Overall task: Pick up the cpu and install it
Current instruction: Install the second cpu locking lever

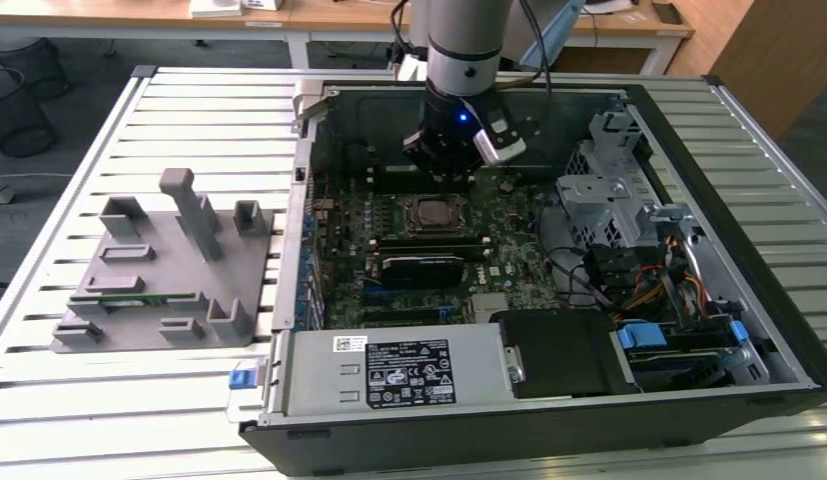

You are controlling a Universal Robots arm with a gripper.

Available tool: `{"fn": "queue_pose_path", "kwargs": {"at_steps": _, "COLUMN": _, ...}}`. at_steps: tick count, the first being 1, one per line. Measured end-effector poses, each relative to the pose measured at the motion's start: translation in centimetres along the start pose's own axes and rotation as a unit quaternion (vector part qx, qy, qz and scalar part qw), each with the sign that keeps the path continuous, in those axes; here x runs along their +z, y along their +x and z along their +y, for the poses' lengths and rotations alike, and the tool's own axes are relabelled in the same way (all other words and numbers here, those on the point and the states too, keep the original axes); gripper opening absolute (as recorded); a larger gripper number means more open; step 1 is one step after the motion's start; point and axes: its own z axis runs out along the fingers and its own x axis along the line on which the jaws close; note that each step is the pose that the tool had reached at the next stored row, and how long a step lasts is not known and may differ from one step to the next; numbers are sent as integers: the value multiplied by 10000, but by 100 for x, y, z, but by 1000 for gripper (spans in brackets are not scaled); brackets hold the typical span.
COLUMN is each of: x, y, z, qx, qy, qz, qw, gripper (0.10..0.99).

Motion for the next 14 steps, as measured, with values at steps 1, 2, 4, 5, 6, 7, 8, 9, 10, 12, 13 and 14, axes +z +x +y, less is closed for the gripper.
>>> {"fn": "queue_pose_path", "kwargs": {"at_steps": 1, "x": 0, "y": 0, "z": -7, "qx": 0, "qy": 0, "qz": 0, "qw": 10000, "gripper": 106}}
{"fn": "queue_pose_path", "kwargs": {"at_steps": 2, "x": 0, "y": 0, "z": -14, "qx": 0, "qy": 0, "qz": 0, "qw": 10000, "gripper": 106}}
{"fn": "queue_pose_path", "kwargs": {"at_steps": 4, "x": -1, "y": -1, "z": -26, "qx": 0, "qy": 0, "qz": 0, "qw": 10000, "gripper": 106}}
{"fn": "queue_pose_path", "kwargs": {"at_steps": 5, "x": -1, "y": -2, "z": -32, "qx": 0, "qy": 0, "qz": 0, "qw": 10000, "gripper": 106}}
{"fn": "queue_pose_path", "kwargs": {"at_steps": 6, "x": -1, "y": -3, "z": -39, "qx": 0, "qy": 0, "qz": 0, "qw": 10000, "gripper": 106}}
{"fn": "queue_pose_path", "kwargs": {"at_steps": 7, "x": -1, "y": -4, "z": -47, "qx": 0, "qy": 0, "qz": 0, "qw": 10000, "gripper": 106}}
{"fn": "queue_pose_path", "kwargs": {"at_steps": 8, "x": -2, "y": -4, "z": -53, "qx": 0, "qy": 0, "qz": 0, "qw": 10000, "gripper": 106}}
{"fn": "queue_pose_path", "kwargs": {"at_steps": 9, "x": -2, "y": -4, "z": -65, "qx": 0, "qy": 0, "qz": 0, "qw": 10000, "gripper": 106}}
{"fn": "queue_pose_path", "kwargs": {"at_steps": 10, "x": -3, "y": -4, "z": -75, "qx": 0, "qy": 0, "qz": 0, "qw": 10000, "gripper": 106}}
{"fn": "queue_pose_path", "kwargs": {"at_steps": 12, "x": -4, "y": -3, "z": -87, "qx": 0, "qy": 0, "qz": 0, "qw": 10000, "gripper": 106}}
{"fn": "queue_pose_path", "kwargs": {"at_steps": 13, "x": -9, "y": -3, "z": -89, "qx": 0, "qy": 1, "qz": 1, "qw": 10000, "gripper": 106}}
{"fn": "queue_pose_path", "kwargs": {"at_steps": 14, "x": -16, "y": -3, "z": -89, "qx": 0, "qy": 0, "qz": 0, "qw": 10000, "gripper": 106}}
